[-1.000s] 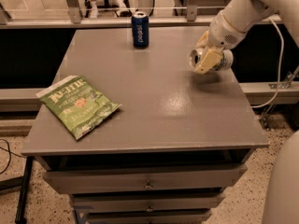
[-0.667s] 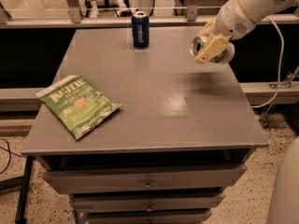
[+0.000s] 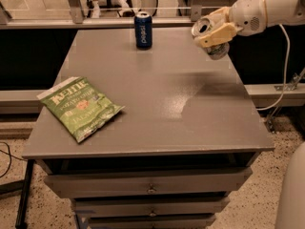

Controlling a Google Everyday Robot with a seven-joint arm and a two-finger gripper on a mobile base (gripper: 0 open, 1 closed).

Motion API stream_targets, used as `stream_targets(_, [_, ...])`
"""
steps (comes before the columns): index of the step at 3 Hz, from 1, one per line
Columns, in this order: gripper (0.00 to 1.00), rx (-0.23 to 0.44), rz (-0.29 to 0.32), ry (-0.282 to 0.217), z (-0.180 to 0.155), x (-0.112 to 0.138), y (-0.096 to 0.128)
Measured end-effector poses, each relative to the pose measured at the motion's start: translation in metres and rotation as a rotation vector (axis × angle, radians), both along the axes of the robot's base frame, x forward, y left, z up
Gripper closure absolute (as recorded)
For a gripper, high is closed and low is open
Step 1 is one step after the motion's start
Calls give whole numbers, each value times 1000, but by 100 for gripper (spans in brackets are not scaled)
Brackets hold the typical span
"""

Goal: Place 7up can upright

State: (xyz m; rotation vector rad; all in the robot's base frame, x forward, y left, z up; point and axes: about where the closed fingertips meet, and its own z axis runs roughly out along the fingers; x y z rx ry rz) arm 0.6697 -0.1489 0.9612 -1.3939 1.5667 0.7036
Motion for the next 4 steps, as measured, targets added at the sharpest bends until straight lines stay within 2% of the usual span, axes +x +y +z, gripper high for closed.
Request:
stream_targets(1, [100,226,5,50,0,5,0])
stream_targets(2, [100,399,6,133,-14,9,-1])
stream_targets(3, [100,536,-6,215,-32,13,-5])
stream_targets(4, [100,617,-18,261,-42,15,-10])
